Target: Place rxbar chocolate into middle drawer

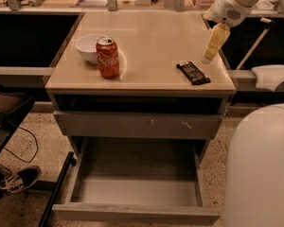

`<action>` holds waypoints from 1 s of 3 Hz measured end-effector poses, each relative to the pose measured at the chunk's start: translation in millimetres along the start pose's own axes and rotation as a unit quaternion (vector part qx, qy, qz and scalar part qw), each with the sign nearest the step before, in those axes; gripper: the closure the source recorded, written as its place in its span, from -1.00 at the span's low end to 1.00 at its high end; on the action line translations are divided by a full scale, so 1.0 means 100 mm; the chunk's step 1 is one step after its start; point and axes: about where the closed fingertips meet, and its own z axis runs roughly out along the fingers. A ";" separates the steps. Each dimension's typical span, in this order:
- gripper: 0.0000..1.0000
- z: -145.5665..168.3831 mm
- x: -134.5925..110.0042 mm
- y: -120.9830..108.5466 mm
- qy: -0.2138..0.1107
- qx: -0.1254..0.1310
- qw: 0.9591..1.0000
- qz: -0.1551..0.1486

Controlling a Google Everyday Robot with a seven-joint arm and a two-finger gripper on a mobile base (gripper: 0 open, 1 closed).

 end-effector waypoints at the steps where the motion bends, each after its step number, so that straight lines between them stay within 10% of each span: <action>1: -1.00 0.05 -0.01 -0.04 -0.002 0.004 1.000 0.002; 3: -1.00 0.67 0.37 0.09 0.011 -0.051 0.998 0.041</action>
Offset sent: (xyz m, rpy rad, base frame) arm 0.0019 -0.0189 -0.0850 0.0183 0.1571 -0.0547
